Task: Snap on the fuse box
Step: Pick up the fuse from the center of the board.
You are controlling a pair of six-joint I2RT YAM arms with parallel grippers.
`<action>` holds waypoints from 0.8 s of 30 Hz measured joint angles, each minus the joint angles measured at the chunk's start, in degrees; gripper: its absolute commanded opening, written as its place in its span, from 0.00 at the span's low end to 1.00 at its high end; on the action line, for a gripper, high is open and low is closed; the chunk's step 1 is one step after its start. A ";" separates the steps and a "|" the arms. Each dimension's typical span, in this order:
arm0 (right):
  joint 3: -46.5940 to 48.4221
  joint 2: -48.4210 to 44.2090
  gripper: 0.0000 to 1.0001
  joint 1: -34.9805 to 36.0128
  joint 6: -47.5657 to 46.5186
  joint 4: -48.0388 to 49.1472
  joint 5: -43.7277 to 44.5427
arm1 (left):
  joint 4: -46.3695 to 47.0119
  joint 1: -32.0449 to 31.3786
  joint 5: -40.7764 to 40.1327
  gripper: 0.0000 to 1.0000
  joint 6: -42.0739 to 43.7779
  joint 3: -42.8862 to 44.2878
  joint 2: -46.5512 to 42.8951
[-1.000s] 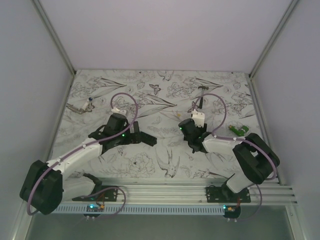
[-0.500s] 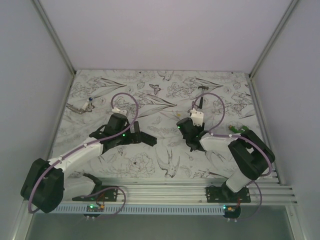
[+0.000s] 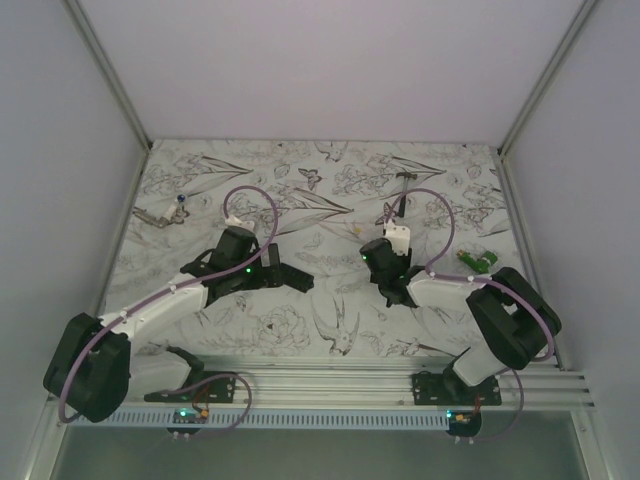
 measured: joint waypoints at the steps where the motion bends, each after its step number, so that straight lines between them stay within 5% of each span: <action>1: 0.00 0.00 0.51 -0.11 -0.79 0.44 -0.68 | 0.02 0.00 0.02 1.00 0.00 0.00 0.00; 12: -1.73 -0.94 0.41 -2.23 -6.99 4.96 -6.62 | 0.11 0.00 0.11 1.00 0.00 0.02 0.00; 24: -1.81 -1.53 0.40 -2.45 -5.20 3.37 -6.03 | 0.13 0.00 1.11 1.00 -0.07 0.02 0.00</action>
